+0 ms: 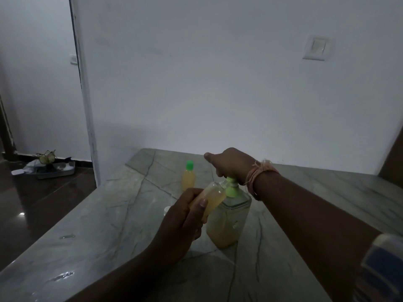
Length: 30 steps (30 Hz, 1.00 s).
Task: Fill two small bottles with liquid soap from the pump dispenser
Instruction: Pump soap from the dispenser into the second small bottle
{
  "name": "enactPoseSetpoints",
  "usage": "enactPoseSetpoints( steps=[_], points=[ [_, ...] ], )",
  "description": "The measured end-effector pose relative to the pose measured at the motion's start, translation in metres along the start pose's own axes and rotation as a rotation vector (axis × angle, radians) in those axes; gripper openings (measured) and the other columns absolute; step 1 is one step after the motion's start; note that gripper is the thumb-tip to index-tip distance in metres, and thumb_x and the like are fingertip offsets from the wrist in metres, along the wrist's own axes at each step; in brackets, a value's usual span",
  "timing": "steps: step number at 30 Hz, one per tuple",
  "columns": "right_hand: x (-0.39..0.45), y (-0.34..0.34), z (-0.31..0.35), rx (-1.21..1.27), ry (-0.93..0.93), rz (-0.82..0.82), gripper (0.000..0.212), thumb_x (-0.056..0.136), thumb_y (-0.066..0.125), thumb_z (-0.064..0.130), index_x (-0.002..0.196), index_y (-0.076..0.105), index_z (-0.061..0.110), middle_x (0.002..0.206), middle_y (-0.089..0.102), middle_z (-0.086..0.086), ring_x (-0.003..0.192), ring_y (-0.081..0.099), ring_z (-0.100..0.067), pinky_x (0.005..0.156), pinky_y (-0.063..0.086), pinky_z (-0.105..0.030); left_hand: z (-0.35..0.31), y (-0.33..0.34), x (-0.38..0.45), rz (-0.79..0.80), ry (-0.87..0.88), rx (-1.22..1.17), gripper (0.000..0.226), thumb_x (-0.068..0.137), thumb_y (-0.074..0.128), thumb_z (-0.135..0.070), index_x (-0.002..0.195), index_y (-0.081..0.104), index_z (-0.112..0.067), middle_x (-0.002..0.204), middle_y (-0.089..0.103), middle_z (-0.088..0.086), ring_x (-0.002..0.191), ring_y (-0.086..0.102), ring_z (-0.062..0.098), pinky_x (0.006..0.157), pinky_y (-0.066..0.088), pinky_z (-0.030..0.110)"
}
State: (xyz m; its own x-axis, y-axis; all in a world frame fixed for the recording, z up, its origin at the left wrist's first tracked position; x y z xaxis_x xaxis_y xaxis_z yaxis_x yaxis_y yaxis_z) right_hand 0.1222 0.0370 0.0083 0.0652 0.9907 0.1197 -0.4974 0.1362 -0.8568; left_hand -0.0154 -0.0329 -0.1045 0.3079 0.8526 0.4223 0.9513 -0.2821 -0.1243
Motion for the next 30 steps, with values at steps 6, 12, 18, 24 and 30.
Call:
enactPoseSetpoints(
  steps=[6, 12, 18, 24, 30],
  points=[
    [0.010, 0.005, -0.010, 0.095, 0.026, -0.105, 0.062, 0.093, 0.039, 0.061, 0.073, 0.064, 0.008, 0.077, 0.070, -0.006, 0.069, 0.062, -0.023, 0.068, 0.043, -0.031, 0.000, 0.001, 0.002, -0.001, 0.016, -0.013, 0.024, 0.095, 0.048, -0.043, 0.112, 0.057, -0.030, 0.073, 0.060, -0.001, 0.053, 0.049, 0.009, 0.046, 0.039, 0.024],
    [0.010, 0.008, -0.007, 0.003, 0.022, -0.039, 0.058, 0.095, 0.041, 0.057, 0.074, 0.064, 0.008, 0.079, 0.071, -0.005, 0.066, 0.058, -0.022, 0.064, 0.042, -0.027, -0.002, 0.001, 0.000, 0.007, 0.017, -0.005, 0.025, 0.094, 0.048, -0.046, 0.113, 0.056, -0.032, 0.075, 0.060, -0.003, 0.056, 0.050, 0.008, 0.049, 0.041, 0.023],
    [0.013, 0.003, -0.006, 0.049, 0.008, -0.045, 0.062, 0.098, 0.037, 0.057, 0.068, 0.062, 0.009, 0.058, 0.063, 0.002, 0.061, 0.056, -0.018, 0.061, 0.039, -0.027, -0.003, 0.001, 0.000, 0.013, 0.031, -0.018, 0.016, 0.094, 0.049, -0.046, 0.106, 0.059, -0.041, 0.076, 0.060, -0.001, 0.056, 0.050, 0.010, 0.048, 0.041, 0.024],
    [0.018, 0.012, -0.014, 0.021, 0.056, -0.118, 0.062, 0.092, 0.038, 0.061, 0.096, 0.069, 0.008, 0.100, 0.071, -0.011, 0.088, 0.065, -0.029, 0.078, 0.047, -0.034, 0.002, 0.000, 0.001, 0.003, 0.013, -0.015, 0.016, 0.094, 0.049, -0.047, 0.106, 0.058, -0.041, 0.075, 0.060, -0.003, 0.056, 0.050, 0.009, 0.049, 0.041, 0.023],
    [0.008, 0.004, -0.008, 0.045, 0.062, -0.003, 0.060, 0.101, 0.035, 0.052, 0.070, 0.063, 0.009, 0.056, 0.062, 0.002, 0.054, 0.054, -0.017, 0.057, 0.038, -0.026, -0.003, 0.001, 0.000, 0.003, 0.016, -0.010, 0.015, 0.094, 0.050, -0.046, 0.104, 0.059, -0.042, 0.076, 0.058, 0.007, 0.056, 0.050, 0.012, 0.048, 0.040, 0.025]
  ],
)
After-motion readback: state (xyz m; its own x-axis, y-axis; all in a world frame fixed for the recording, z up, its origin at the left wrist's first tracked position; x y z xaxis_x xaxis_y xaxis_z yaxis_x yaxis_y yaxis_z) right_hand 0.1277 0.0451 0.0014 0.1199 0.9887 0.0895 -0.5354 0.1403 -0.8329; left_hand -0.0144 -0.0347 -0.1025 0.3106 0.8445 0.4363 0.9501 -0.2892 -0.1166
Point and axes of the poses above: each hand's wrist, its own x-axis towards the middle knuckle, its own y-axis out of the palm, z = x × y, the point moved 6 cm from there along x, towards the middle knuckle
